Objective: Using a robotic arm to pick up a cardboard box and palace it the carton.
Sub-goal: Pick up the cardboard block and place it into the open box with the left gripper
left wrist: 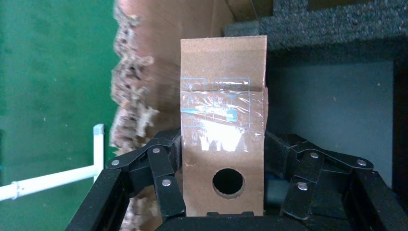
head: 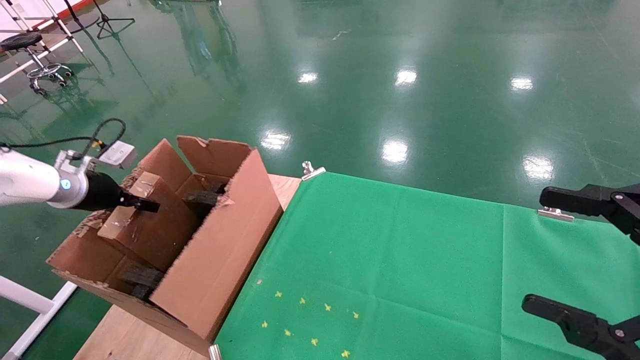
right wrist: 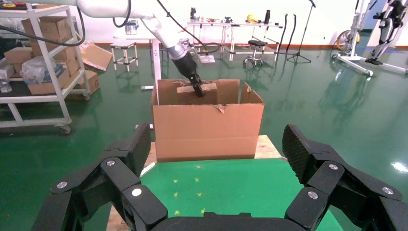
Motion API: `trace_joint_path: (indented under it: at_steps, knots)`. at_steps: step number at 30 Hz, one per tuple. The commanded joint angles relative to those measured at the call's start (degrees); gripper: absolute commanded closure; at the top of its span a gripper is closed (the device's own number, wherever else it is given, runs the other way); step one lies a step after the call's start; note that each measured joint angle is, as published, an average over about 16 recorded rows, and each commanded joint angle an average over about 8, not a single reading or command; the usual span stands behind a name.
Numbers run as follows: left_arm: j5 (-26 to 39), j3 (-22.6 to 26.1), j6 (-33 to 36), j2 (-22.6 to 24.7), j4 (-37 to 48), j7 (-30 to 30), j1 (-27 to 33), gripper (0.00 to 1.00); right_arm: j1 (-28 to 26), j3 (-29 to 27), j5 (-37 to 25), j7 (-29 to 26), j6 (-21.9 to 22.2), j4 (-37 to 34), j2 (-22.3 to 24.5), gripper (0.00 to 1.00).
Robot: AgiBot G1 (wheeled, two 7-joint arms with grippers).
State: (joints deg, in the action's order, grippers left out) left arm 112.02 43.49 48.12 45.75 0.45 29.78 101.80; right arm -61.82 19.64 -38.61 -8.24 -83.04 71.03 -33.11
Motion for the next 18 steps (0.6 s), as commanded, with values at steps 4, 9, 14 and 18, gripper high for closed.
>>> trace_joint_path:
  at_steps: [4, 9, 14, 18]
  knots:
    - [-0.6, -0.4, -0.2, 0.4, 0.0, -0.3, -1.4, 0.54, 0.0, 0.0, 0.0, 0.0, 0.0, 0.0, 0.0, 0.0]
    - [-0.9, -0.7, 0.0, 0.6, 0.0, -0.6, -1.7, 0.0, 0.0, 0.0, 0.0, 0.0, 0.0, 0.0, 0.0, 0.0]
    - [-0.9, -0.7, 0.2, 0.5, -0.1, -0.6, -1.7, 0.0, 0.0, 0.0, 0.0, 0.0, 0.0, 0.0, 0.0, 0.0]
    - [-0.8, -0.6, 0.2, 0.4, -0.1, -0.5, -1.6, 0.0, 0.0, 0.0, 0.0, 0.0, 0.0, 0.0, 0.0, 0.0]
